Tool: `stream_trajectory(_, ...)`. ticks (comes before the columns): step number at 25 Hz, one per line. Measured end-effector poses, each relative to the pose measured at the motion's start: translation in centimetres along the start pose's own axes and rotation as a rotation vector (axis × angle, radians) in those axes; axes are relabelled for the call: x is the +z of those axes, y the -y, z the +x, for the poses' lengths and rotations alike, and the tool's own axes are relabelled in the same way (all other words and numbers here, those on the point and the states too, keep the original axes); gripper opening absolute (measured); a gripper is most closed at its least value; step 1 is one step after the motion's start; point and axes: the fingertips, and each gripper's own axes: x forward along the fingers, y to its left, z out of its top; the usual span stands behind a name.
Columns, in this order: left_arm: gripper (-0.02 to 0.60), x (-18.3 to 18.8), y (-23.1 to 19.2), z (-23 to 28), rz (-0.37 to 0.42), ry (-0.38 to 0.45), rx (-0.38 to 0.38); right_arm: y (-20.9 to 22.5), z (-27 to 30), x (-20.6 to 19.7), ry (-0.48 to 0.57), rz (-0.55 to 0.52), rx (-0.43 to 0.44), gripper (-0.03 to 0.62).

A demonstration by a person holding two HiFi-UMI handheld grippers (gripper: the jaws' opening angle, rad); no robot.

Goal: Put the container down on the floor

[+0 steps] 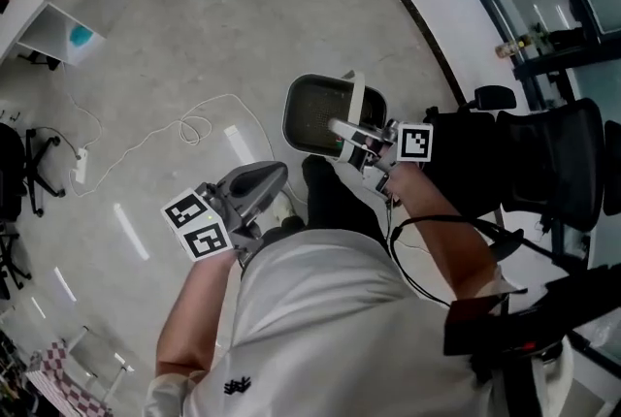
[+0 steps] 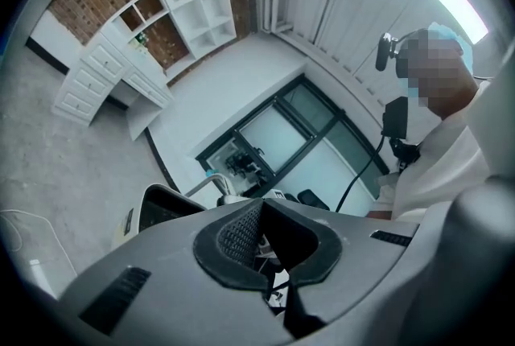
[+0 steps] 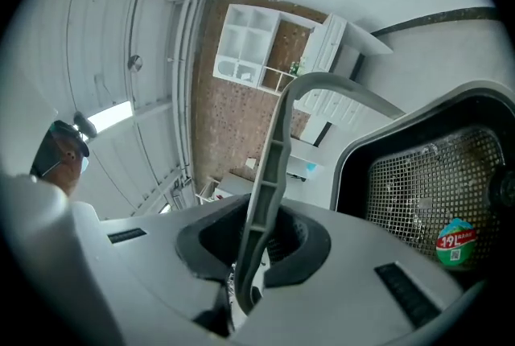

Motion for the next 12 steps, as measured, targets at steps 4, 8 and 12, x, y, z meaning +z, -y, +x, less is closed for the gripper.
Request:
stream_trajectory(4,0.009,2.2,-4.0,1.7,-0.030,0.015,0.046,5.4,4.5,3.9,-0.043,0.031,0.013,0.026)
stream_trajectory(8,0.009,5.5,-9.1,4.5,-0.072,0.019,0.082,11.8,8.3,8.2,-0.088,0.079,0.008,0.027)
stream_trajectory(12,0.009,9.4,-15.1,7.8,-0.092,0.026,0.122,18.7,11.6,13.2,-0.112,0.094,0.029,0.027)
